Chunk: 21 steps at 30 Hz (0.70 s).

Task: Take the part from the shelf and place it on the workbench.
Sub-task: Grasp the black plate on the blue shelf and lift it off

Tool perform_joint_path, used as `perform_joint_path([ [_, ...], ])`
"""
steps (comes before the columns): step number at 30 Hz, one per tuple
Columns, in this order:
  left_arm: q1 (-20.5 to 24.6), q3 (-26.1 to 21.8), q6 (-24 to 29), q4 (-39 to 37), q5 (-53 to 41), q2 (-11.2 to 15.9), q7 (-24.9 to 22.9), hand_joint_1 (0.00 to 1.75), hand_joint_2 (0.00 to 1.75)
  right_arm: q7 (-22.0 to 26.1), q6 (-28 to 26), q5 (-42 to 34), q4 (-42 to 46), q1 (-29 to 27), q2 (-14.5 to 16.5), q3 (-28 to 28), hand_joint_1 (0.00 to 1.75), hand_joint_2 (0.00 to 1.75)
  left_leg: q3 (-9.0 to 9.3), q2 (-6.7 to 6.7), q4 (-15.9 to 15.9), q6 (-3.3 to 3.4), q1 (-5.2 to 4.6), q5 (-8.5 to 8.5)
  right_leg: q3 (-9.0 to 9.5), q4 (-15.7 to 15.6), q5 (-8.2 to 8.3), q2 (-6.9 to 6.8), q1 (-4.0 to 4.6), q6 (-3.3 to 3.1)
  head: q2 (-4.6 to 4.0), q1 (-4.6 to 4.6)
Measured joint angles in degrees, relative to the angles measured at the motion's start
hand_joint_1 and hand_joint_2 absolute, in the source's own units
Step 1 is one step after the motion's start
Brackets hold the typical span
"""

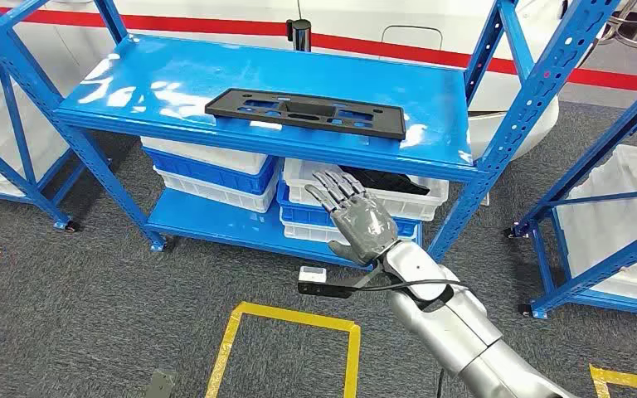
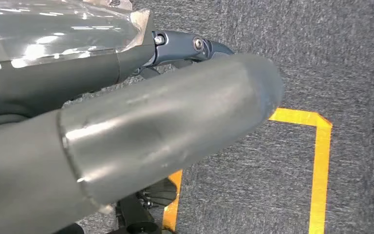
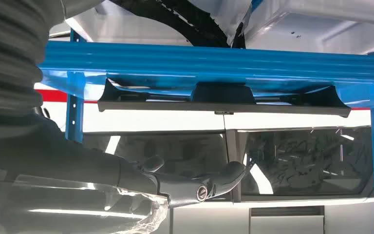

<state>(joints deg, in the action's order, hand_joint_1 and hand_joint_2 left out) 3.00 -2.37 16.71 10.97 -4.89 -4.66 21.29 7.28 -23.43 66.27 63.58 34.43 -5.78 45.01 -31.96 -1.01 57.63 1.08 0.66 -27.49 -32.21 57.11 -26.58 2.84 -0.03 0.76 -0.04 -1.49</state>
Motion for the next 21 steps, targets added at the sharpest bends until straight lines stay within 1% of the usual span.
perform_joint_path([
  [6, 0.0, 0.4, 0.5, -0.1, -0.6, 0.0, -1.6, 0.0, 0.0, 0.2, 0.6, 0.0, 1.2, 0.9, 0.0, -0.6, 0.0, 1.75, 0.0, 0.01, 0.0, 0.0, 0.0, 0.0, -0.02, 0.0, 0.0, 0.0, 0.0, 0.0, 0.0, 0.01],
  [15, 0.1, 0.8, 0.7, -0.1, -0.9, 0.2, -2.7, 0.0, 0.0, 0.5, 1.0, 0.2, 2.0, 1.5, 0.0, -1.0, 0.0, 1.75, -0.18, -0.13, 0.2, 0.15, -0.23, -0.08, 0.01, -0.1, 0.09, 0.01, -0.89, 0.17, 0.0, 0.0],
  [16, 0.2, 0.8, 0.8, -0.1, -0.8, 0.2, -2.8, 0.0, 0.0, 0.5, 1.0, 0.2, 2.0, 1.5, 0.0, -1.0, 0.0, 1.75, -0.2, -0.12, 0.2, 0.25, -0.31, -0.1, 0.01, -0.2, 0.14, 0.02, -0.98, 0.25, 0.0, 0.0],
  [17, 0.2, 0.7, 0.8, -0.1, -0.7, 0.3, -2.9, 0.0, 0.0, 0.6, 1.0, 0.2, 2.0, 1.5, 0.0, -1.0, 0.0, 1.75, -0.24, -0.11, 0.1, 0.46, -0.38, -0.15, 0.02, 0.1, 0.36, 0.02, -0.94, 0.48, 0.0, 0.01],
  [19, 0.3, 0.7, 0.8, -0.1, -0.5, 0.4, -3.1, 0.0, 0.0, 0.6, 1.0, 0.3, 2.1, 1.5, 0.0, -1.2, 0.0, 1.75, 0.18, 0.1, -0.5, 1.15, -0.33, -0.17, -0.19, 0.9, 0.57, -0.13, -0.76, 1.01, 0.0, 0.0],
  [20, 0.3, 0.7, 0.8, -0.1, -0.5, 0.4, -3.2, 0.0, 0.0, 0.6, 0.9, 0.3, 2.1, 1.6, -0.1, -1.3, 0.0, 1.75, 0.54, 0.25, -0.8, 1.51, -0.19, -0.16, -0.71, 2.1, 0.24, -0.5, -0.64, 1.14, 0.0, 0.07],
  [21, 0.3, 0.7, 0.8, -0.1, -0.4, 0.4, -3.2, 0.0, 0.0, 0.7, 0.9, 0.4, 2.2, 1.7, -0.1, -1.5, 0.0, 1.75, 0.93, 0.45, -1.0, 1.77, -0.03, -0.12, -1.81, 4.0, -0.61, -0.92, -0.65, 1.12, 0.0, 0.19],
])
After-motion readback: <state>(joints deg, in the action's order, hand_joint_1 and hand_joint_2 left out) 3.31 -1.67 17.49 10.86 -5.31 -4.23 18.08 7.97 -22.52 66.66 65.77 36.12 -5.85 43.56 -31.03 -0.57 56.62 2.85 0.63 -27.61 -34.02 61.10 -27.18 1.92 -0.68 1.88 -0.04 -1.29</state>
